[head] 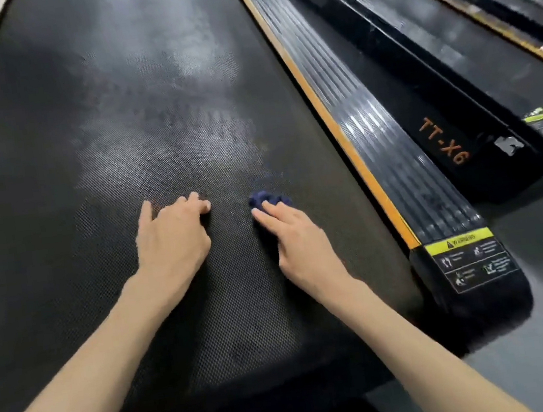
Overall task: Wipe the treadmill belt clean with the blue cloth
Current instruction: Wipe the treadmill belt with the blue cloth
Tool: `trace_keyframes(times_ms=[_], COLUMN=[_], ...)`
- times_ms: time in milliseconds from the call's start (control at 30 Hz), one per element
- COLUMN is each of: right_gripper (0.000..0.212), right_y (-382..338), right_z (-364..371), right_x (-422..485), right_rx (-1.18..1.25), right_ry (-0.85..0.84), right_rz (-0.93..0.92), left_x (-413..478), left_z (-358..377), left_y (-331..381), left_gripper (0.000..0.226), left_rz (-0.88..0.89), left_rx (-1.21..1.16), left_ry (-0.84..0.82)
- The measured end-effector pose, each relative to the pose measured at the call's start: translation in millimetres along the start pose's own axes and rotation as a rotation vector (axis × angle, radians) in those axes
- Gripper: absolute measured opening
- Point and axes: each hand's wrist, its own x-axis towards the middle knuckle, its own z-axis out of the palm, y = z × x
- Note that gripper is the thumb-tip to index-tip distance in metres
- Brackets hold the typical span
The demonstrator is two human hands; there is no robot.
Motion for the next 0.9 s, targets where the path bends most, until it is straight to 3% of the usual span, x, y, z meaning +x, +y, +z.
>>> trace_keyframes(times_ms=[133,300,367,433,533,633,800,900], right_gripper=[0.053,0.049,0.051,0.050,0.049,0.056,0.051,0.048], right_y=[4.4,77.5,72.6,44.2,1.2,4.3,83.3,110.5], right_z=[-4.7,-25.5,-20.8,-13.7,-4.4,-6.2,-24.7,-31.5], right_x=[-52.8,-53.2,-52.9,-52.1,-73.1,-98.5,-81.6,-49.9], right_rx=[0.014,-0.078,-0.078,-0.056,-0.041,-0.068,-0.119,-0.100], right_ry=[0.010,0.149,0.163,0.146,0.103,0.010,0.066,0.041], right_rz=[-0.056,0.427,0.488,0.410,0.092,-0.096,0.153,0.192], left_x=[-12.7,-10.7,-11.5,-14.2,-16.2,-13.9,-5.2,-4.3], left_z=[17.6,8.8,9.5,14.2,19.7,21.2,13.3,3.1], left_y=[8.1,-3.1,-2.0,-1.4,1.5,8.8,-2.3,0.0], left_gripper=[0.044,0.048,0.045,0.045,0.046,0.045,0.041,0.033], left_rz=[0.042,0.088,0.096,0.071,0.025,-0.026,0.008,-0.020], left_rx=[0.032,0.021,-0.002,-0.018,-0.069,-0.114,-0.116,-0.124], left_ry=[0.042,-0.004,0.007,0.006,0.016,0.023,-0.006,-0.007])
